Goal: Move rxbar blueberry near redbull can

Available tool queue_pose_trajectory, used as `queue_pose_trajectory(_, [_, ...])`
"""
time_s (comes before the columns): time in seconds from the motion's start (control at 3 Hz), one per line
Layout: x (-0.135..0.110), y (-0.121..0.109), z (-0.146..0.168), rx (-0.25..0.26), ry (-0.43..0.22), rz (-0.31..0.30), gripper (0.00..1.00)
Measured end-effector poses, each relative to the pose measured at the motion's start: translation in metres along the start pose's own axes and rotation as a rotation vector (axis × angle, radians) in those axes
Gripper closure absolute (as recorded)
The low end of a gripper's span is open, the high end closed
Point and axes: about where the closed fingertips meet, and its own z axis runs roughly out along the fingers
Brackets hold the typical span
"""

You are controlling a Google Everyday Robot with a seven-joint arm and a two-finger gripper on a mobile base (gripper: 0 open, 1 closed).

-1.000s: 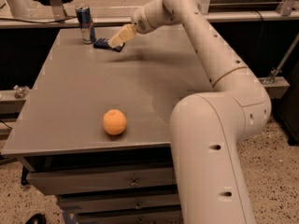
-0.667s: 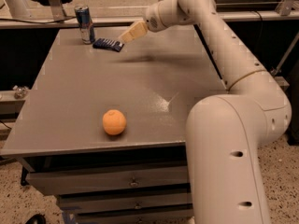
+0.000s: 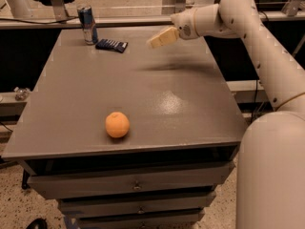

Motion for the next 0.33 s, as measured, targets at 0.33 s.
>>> queue_pose_trajectory(0.33, [0.0000,0.0001,0.0001,0.000,0.000,0.000,0.00])
